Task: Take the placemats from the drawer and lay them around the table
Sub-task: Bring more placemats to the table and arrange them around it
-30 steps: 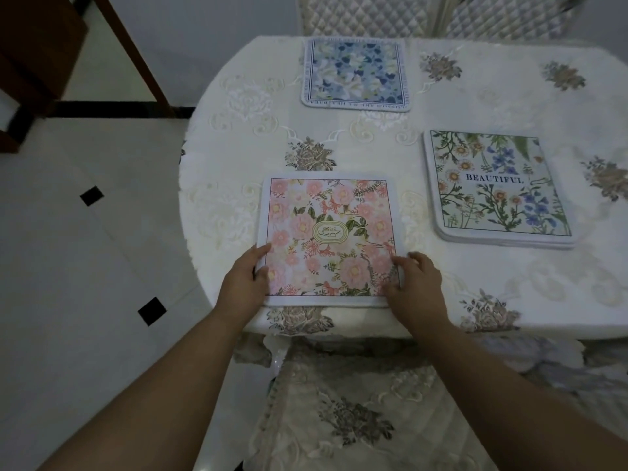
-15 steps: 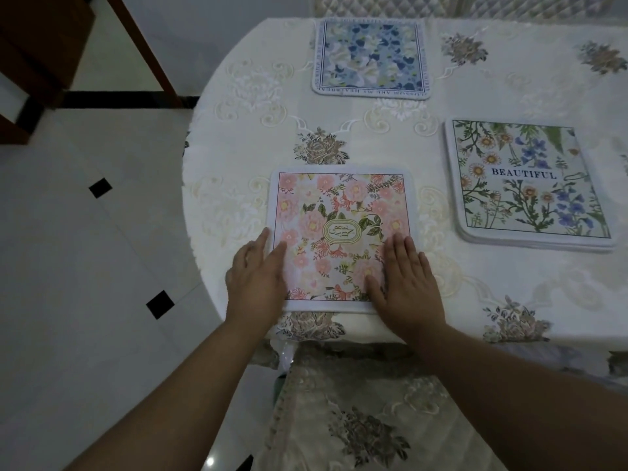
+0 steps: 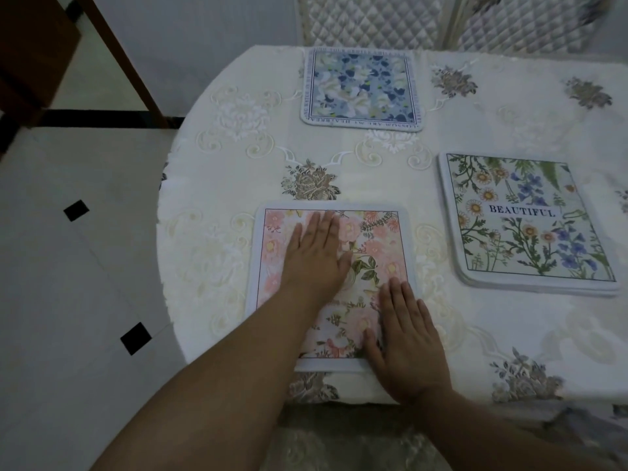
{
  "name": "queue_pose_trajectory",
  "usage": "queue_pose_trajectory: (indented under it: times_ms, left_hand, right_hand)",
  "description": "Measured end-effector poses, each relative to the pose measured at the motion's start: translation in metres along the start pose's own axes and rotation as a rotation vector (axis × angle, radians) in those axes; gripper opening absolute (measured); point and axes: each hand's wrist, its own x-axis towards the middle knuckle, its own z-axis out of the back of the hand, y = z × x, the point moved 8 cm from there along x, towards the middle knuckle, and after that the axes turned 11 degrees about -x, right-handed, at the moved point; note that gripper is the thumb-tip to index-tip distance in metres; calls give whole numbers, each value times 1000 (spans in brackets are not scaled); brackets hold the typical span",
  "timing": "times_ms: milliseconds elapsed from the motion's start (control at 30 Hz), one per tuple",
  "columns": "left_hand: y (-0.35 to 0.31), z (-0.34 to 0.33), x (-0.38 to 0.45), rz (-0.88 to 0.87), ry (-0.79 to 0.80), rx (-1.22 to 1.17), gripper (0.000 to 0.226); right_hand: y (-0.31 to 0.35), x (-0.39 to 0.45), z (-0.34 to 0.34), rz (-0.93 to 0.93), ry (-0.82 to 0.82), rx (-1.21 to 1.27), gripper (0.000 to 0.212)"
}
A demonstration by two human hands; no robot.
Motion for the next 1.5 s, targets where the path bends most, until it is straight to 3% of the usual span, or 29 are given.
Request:
queue_pose_trajectory:
  times_ms: [233,400,533,667,767,1033,1167,1367,1500]
  left_hand:
    - [76,35,17,177,-128,-8,75]
    - [132,54,-19,362,-215,-85,69]
    - [87,48,-92,237,-235,-133,68]
    - [29,6,-142,58,-133,-70,67]
    - [41,-12,-158,121,-111,2,68]
    - [105,25,-169,347,-228,-168,64]
    - [75,20,-129,216,-193,-151,63]
    - [66,11,-124,214,-165,-51,65]
    - [65,13,-123,213,-179,-44,66]
  right_hand:
    - [-1,3,-2,-1,21,-5,79]
    - [-1,4,-2,5,13,-7,79]
    - [-1,5,-1,9,6,2,80]
    - [0,4,-2,7,24,-4,80]
    - [0,3,-2,0,30,-9,80]
    - [0,3,-1,2,11,-27,79]
    - [0,1,-2,-3,8,-18,79]
    - [-5,1,2,-15,39,-4,80]
    - [2,50,31,-66,-4,66,72]
